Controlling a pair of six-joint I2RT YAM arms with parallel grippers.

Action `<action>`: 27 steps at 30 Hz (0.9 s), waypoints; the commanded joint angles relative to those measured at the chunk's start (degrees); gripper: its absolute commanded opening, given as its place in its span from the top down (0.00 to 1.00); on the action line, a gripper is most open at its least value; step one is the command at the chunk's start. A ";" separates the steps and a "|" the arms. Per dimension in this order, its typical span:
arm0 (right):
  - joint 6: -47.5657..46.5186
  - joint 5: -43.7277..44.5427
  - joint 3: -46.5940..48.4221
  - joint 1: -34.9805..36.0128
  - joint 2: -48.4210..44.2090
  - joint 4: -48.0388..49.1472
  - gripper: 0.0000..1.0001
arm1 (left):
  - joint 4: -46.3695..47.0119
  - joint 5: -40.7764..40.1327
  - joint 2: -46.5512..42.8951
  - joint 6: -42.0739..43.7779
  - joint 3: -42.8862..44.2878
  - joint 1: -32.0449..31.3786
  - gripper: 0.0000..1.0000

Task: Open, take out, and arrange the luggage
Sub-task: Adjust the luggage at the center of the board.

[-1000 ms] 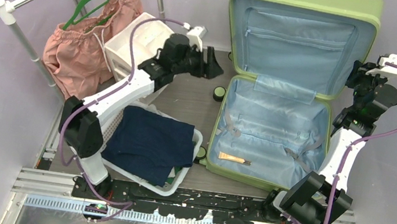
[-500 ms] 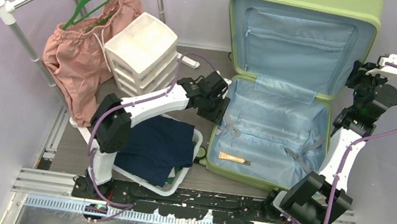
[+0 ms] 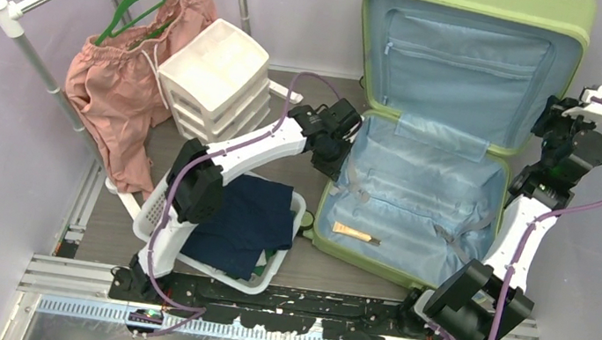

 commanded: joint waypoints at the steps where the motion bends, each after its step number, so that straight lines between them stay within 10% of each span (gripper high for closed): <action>1: 1.32 2.54 2.96 -1.01 -3.24 6.41 0.99 | 9.19 -1.12 1.48 3.59 7.98 3.00 1.00; 27: 6.62 5.39 -3.32 -2.15 0.47 13.84 0.99 | 26.55 -19.11 16.05 6.02 23.71 11.88 1.00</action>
